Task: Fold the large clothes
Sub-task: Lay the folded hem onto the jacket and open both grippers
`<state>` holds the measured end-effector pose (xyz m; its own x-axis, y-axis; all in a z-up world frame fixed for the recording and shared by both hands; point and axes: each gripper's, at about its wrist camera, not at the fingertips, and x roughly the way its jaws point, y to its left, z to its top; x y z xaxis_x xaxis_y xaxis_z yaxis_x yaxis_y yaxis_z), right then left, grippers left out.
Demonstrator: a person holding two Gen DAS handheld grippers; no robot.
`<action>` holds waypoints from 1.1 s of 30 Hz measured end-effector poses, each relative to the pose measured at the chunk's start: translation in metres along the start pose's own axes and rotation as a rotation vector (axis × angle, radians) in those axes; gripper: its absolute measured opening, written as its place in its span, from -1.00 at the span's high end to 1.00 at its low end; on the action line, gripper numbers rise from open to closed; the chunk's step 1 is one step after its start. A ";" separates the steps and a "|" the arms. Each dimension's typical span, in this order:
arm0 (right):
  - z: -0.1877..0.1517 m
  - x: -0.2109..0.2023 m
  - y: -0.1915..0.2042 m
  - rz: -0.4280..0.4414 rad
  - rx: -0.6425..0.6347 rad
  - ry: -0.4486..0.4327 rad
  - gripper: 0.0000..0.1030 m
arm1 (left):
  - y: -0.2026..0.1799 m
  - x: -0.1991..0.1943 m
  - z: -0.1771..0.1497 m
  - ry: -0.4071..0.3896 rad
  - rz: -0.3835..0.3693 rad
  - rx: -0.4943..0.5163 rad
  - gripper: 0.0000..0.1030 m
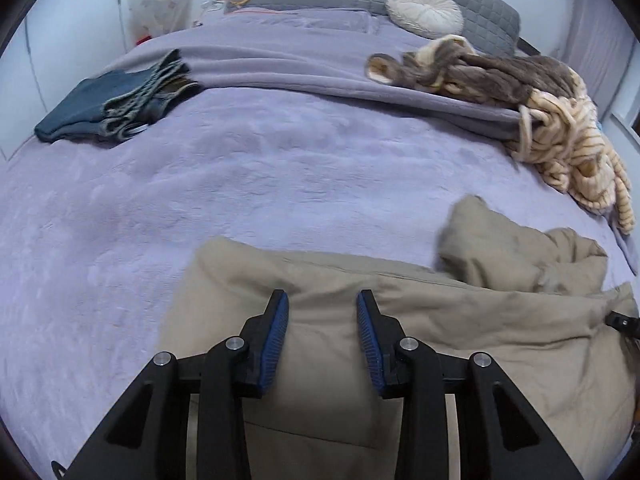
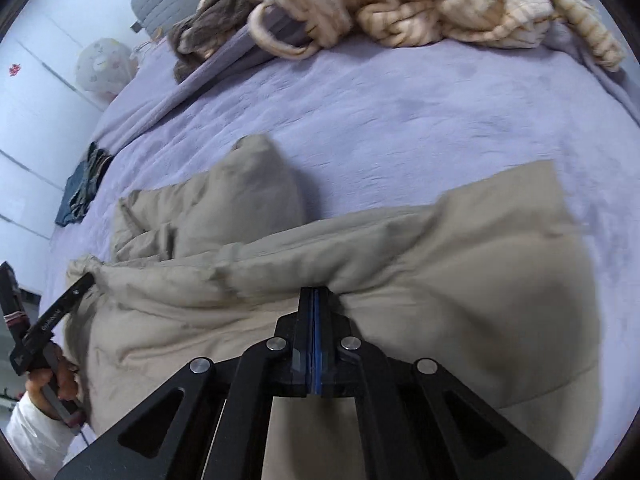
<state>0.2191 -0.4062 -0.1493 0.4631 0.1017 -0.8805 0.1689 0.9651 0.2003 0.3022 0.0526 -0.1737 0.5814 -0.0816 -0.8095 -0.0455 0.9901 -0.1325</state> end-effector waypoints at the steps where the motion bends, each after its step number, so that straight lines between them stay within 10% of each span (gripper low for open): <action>1: 0.002 -0.001 -0.015 -0.039 0.036 -0.014 1.00 | 0.014 0.006 0.001 0.012 0.019 -0.024 0.26; 11: 0.014 0.039 -0.067 -0.057 0.225 0.054 1.00 | 0.047 0.055 -0.005 0.096 0.063 -0.118 0.20; 18: -0.002 -0.004 -0.064 -0.004 0.271 -0.005 0.80 | 0.047 0.010 -0.004 0.068 0.109 -0.078 0.18; 21: -0.018 -0.026 -0.064 0.019 0.282 -0.034 0.66 | 0.047 -0.015 -0.012 0.063 0.125 -0.059 -0.21; 33: -0.082 -0.085 -0.046 0.090 0.314 -0.054 0.23 | 0.028 -0.073 -0.076 0.157 0.106 -0.011 -0.22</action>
<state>0.1001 -0.4397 -0.1190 0.5320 0.1625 -0.8310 0.3809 0.8305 0.4063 0.1969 0.0779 -0.1612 0.4389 0.0059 -0.8985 -0.1095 0.9929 -0.0470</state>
